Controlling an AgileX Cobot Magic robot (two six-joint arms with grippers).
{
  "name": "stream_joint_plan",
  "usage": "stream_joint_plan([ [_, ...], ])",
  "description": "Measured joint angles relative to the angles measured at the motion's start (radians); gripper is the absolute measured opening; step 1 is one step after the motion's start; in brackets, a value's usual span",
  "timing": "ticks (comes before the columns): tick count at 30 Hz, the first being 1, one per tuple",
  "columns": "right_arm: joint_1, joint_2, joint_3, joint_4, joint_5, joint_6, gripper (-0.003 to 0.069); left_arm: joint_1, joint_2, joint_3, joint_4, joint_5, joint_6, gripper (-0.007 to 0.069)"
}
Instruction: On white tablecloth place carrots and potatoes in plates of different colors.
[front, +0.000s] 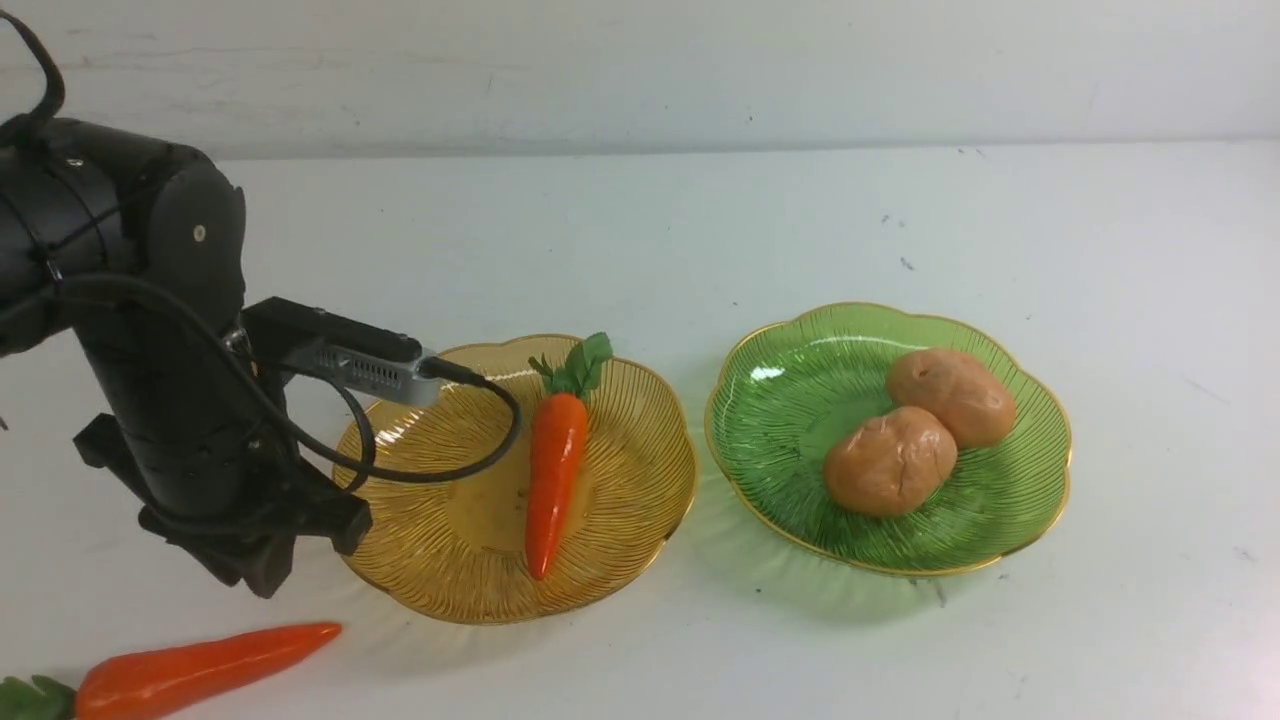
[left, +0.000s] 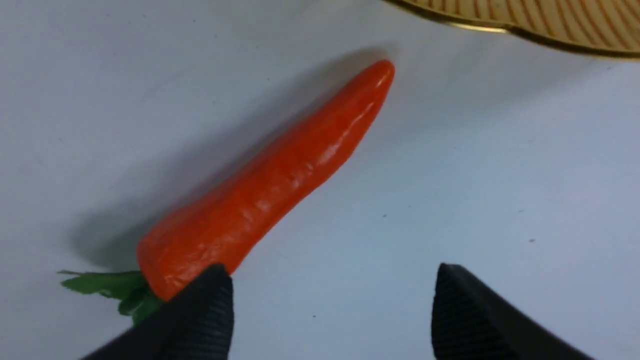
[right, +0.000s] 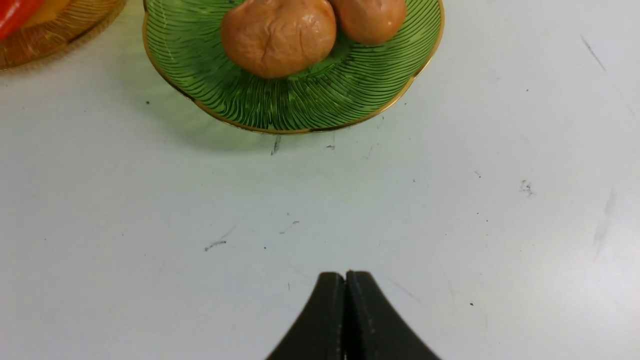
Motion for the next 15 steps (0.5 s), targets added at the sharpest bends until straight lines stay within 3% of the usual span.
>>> stream_joint_plan([
  [3,0.000,0.000,0.000,0.009,-0.001,-0.001,-0.0015,0.000,0.000,0.066,0.086,-0.055,0.003,0.0538],
  [9,0.000,0.000,0.000,0.010,-0.003,-0.008,-0.0015,0.000,0.005,0.213,0.228,-0.309,-0.005,0.0546],
  [15,0.000,0.000,0.000,0.012,-0.003,-0.008,-0.0015,0.000,0.060,0.221,0.235,-0.329,-0.018,0.0546],
])
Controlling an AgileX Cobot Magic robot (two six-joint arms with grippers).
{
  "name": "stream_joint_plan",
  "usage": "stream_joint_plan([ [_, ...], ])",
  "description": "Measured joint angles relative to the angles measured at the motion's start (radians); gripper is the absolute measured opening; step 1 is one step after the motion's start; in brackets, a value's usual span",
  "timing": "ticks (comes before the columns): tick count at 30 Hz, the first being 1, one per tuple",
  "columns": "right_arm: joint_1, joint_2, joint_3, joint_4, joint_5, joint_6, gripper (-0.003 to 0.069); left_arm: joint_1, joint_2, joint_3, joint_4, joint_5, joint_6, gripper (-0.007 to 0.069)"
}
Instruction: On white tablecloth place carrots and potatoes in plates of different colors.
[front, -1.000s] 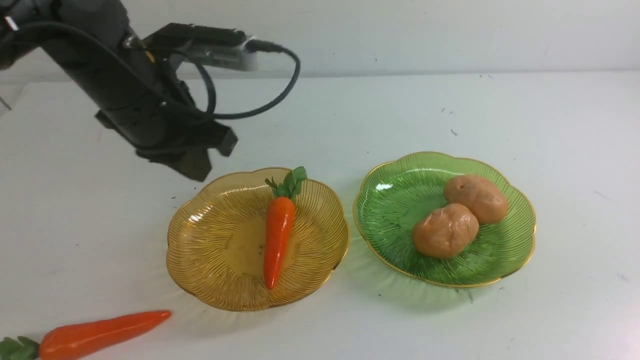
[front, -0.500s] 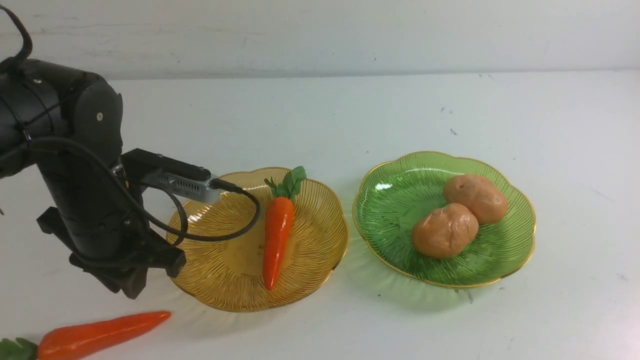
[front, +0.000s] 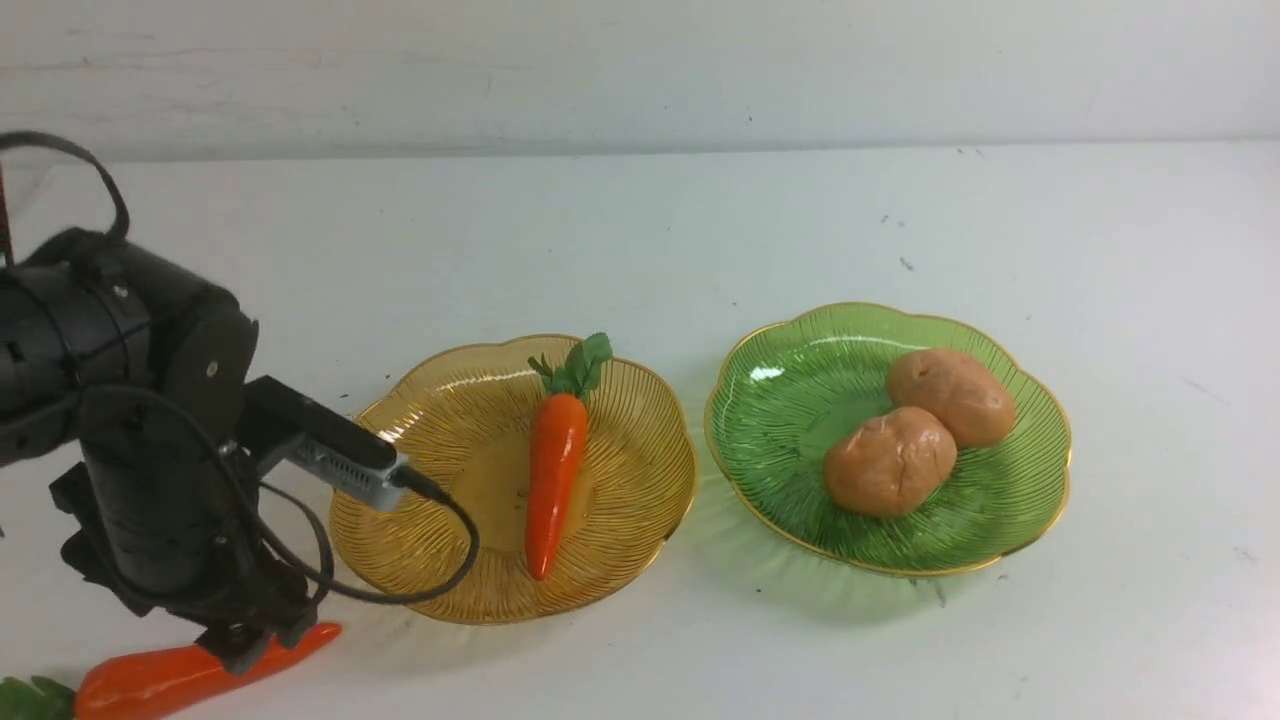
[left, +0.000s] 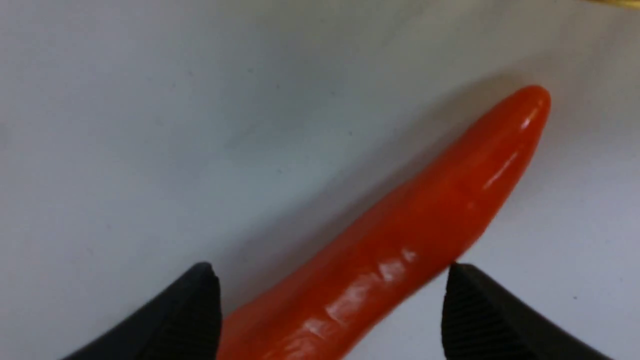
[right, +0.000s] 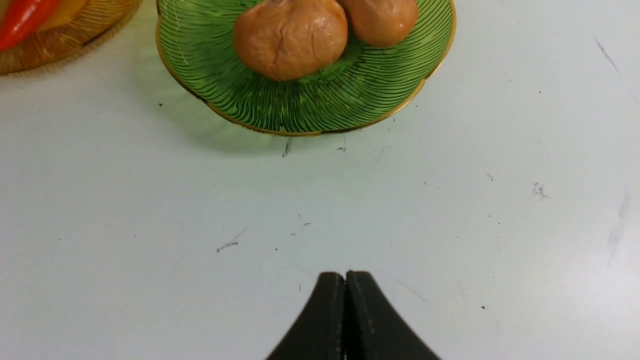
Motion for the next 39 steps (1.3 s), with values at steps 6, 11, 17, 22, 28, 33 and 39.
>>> stream_joint_plan([
  [6,0.000,0.000,0.000,0.000,-0.005,0.000,-0.0015,0.000,0.088,-0.001,-0.018,0.071,-0.048,0.0541],
  [11,0.000,0.000,0.000,0.000,-0.006,0.000,-0.0015,-0.002,0.118,-0.014,0.015,0.101,-0.083,0.0428],
  [17,0.000,0.000,0.000,0.000,-0.008,0.000,-0.0015,-0.002,0.098,-0.028,0.018,0.187,-0.107,0.0185],
  [22,0.000,0.000,0.000,0.000,-0.011,0.000,-0.0015,-0.002,-0.017,-0.141,-0.003,0.305,-0.094,0.0185],
  [28,0.000,0.000,0.000,0.001,-0.053,0.000,-0.0015,-0.002,-0.130,-0.316,-0.147,0.337,-0.079,0.0185],
  [33,0.000,0.000,0.000,0.013,-0.093,0.000,-0.0015,-0.002,-0.108,-0.401,-0.336,0.219,-0.078,0.0185],
  [39,0.000,0.000,0.000,0.023,-0.092,0.000,-0.0015,-0.002,-0.007,-0.442,-0.438,0.034,-0.077,0.0227],
])
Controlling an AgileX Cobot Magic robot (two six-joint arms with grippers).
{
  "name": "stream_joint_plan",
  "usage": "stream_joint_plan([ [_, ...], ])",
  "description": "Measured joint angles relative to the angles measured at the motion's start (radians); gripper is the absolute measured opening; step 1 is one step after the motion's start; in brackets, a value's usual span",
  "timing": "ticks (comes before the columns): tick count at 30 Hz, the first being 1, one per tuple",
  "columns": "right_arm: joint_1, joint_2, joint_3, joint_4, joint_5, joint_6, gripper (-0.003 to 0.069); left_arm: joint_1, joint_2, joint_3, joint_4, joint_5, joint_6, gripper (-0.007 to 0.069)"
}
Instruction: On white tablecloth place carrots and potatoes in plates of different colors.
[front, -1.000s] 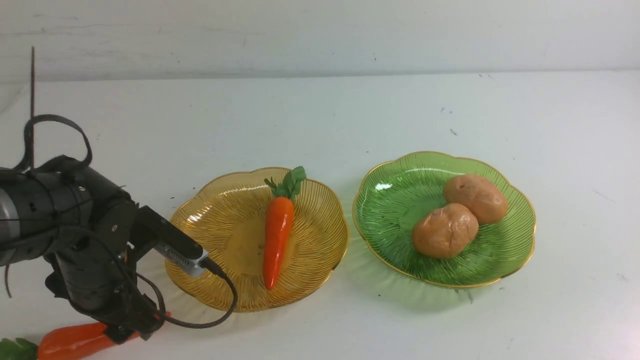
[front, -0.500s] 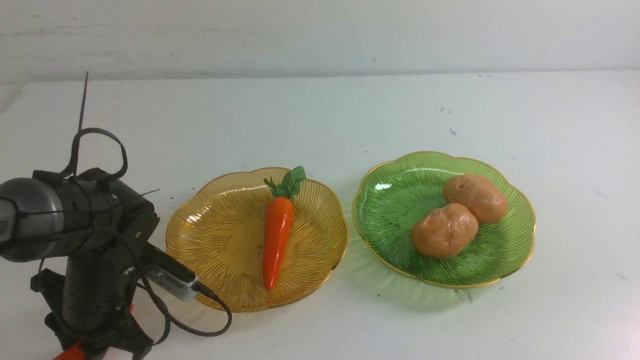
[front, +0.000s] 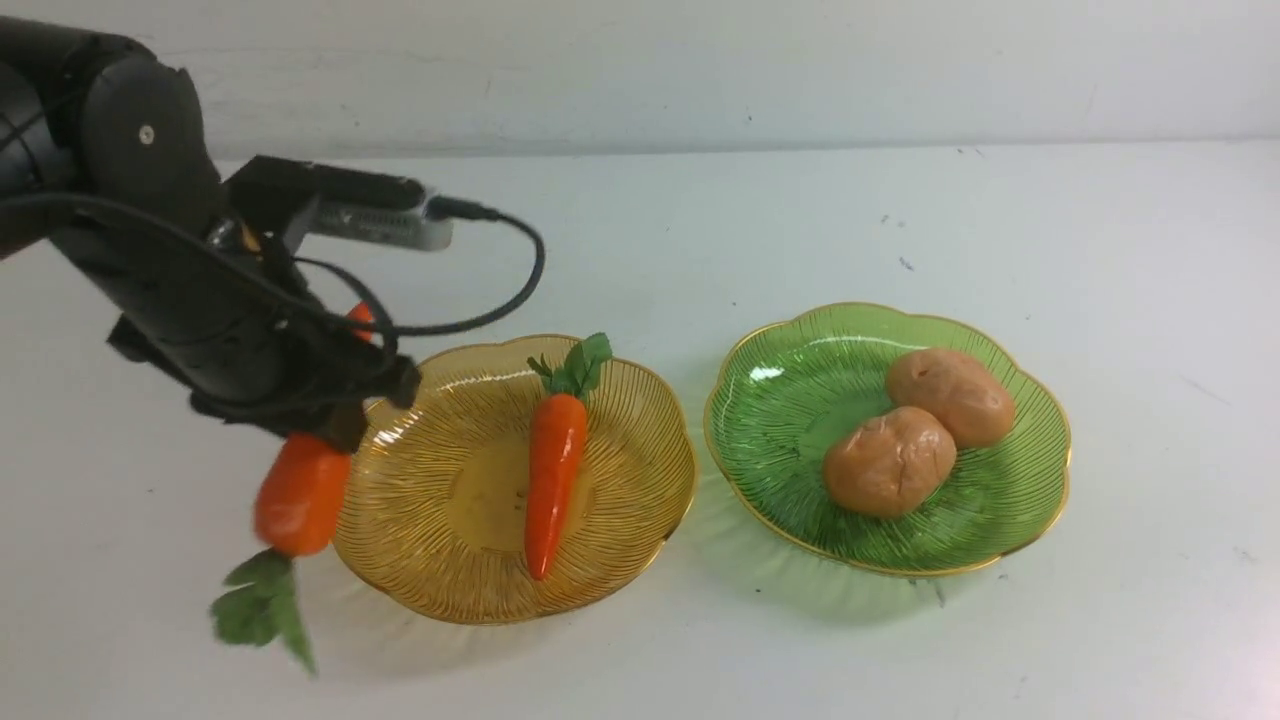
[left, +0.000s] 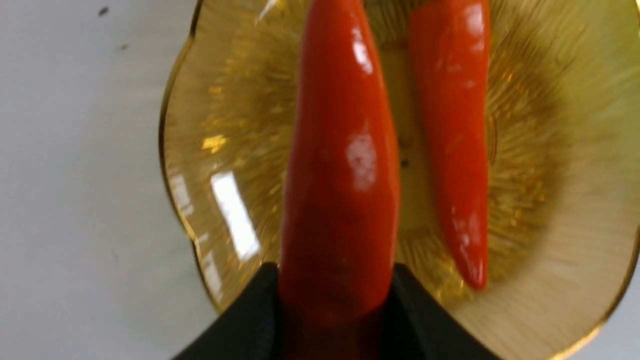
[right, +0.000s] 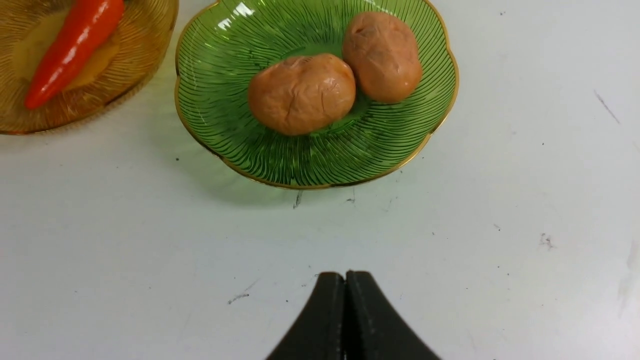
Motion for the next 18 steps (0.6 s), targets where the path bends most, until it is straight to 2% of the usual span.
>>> stream_joint_plan([
  [6,0.000,0.000,0.000,0.001,0.007,0.000,-0.0015,0.000,0.091,-0.020,-0.025,-0.149,0.000,0.0348],
  [9,0.000,-0.007,-0.002,0.001,0.010,0.000,-0.0015,0.000,0.157,-0.024,-0.057,-0.176,-0.004,0.0503],
  [12,0.000,-0.048,-0.019,-0.014,0.020,0.003,-0.0015,0.000,0.177,-0.025,-0.130,-0.161,-0.004,0.0566],
  [15,0.000,-0.127,-0.035,-0.048,0.033,0.005,-0.0015,0.000,0.177,-0.065,-0.152,-0.100,-0.003,0.0546],
  [18,0.000,-0.221,-0.035,-0.087,0.047,0.017,-0.0015,0.000,0.169,-0.144,-0.139,-0.030,0.007,0.0442],
])
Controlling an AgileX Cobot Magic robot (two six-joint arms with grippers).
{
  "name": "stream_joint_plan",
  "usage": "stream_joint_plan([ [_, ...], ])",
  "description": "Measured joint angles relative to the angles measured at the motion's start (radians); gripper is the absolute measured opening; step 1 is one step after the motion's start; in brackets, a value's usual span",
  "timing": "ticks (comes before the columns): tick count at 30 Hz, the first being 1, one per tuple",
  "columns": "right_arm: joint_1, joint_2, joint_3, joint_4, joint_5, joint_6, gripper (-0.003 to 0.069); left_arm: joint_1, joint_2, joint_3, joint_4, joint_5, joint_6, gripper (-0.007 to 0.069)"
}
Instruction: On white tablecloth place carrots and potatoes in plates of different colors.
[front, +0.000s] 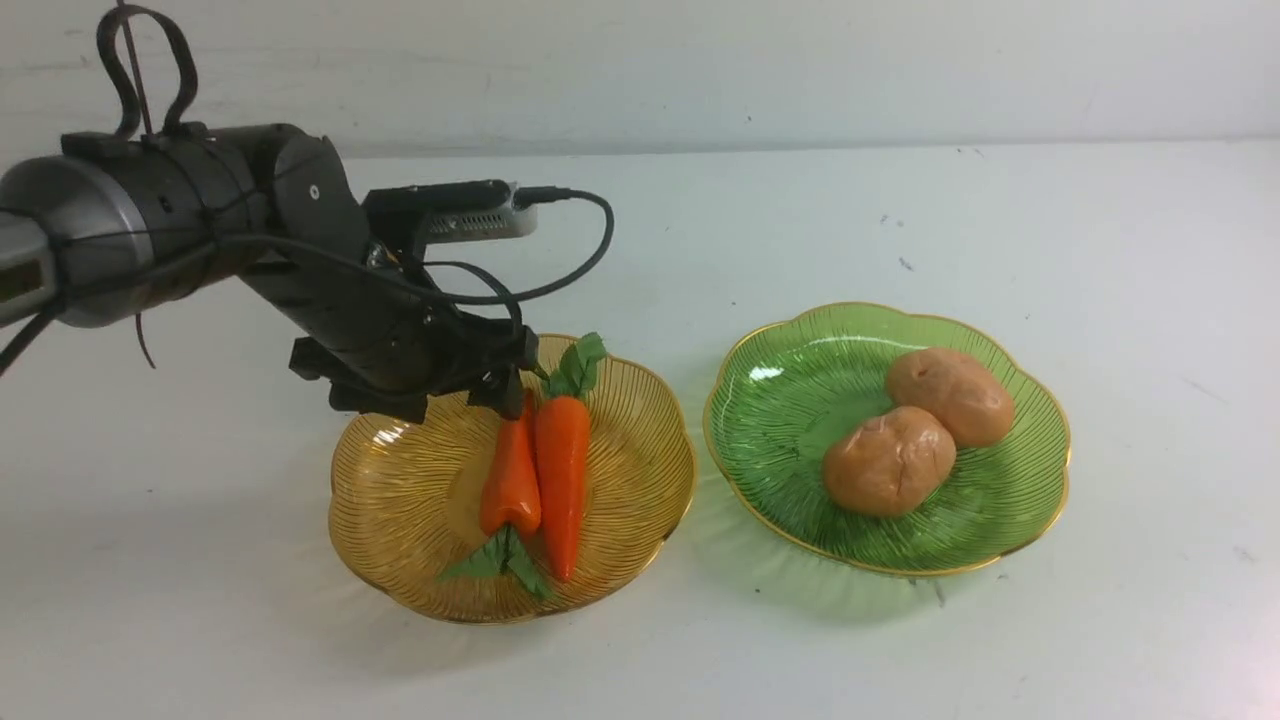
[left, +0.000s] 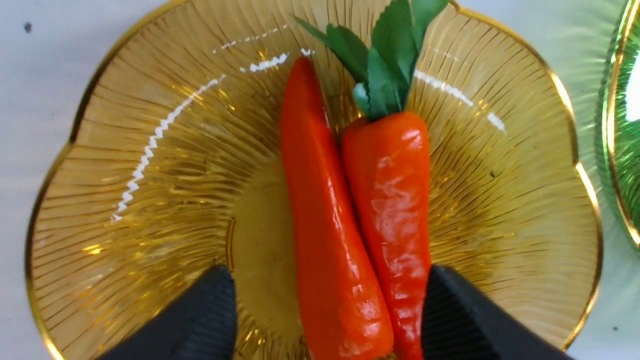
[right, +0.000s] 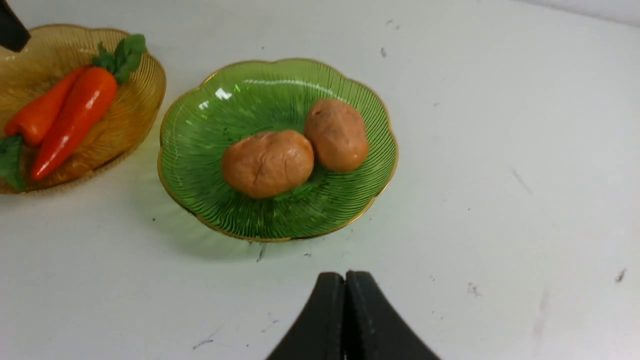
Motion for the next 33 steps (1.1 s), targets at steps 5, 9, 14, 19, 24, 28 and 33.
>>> stream_joint_plan([
  [5,0.000,-0.224,0.088,-0.022,-0.152,0.013,-0.0015,0.000,-0.008,-0.059,0.014,0.090,0.008,0.0176],
  [9,0.000,-0.364,0.323,0.018,-0.501,0.027,-0.0015,0.000,-0.008,-0.060,0.016,0.109,0.008,0.0016],
  [14,0.000,-0.379,0.486,0.048,-0.834,0.035,-0.0015,0.000,-0.008,-0.060,0.017,0.142,0.009,-0.0003],
  [19,0.000,-0.379,0.503,0.054,-0.876,0.036,-0.0015,0.000,-0.008,-0.060,0.019,0.142,0.011,-0.0003],
  [24,0.000,-0.379,0.503,0.055,-0.876,0.036,-0.0015,0.000,-0.008,-0.060,0.030,0.145,0.042,-0.0003],
  [28,0.000,-0.379,0.503,0.055,-0.875,0.038,-0.0015,0.000,-0.008,-0.060,0.040,0.147,0.054,-0.0003],
  [33,0.000,-0.379,0.522,0.055,-0.880,0.039,-0.0015,0.000,-0.008,-0.060,0.040,0.163,0.059,-0.0003],
])
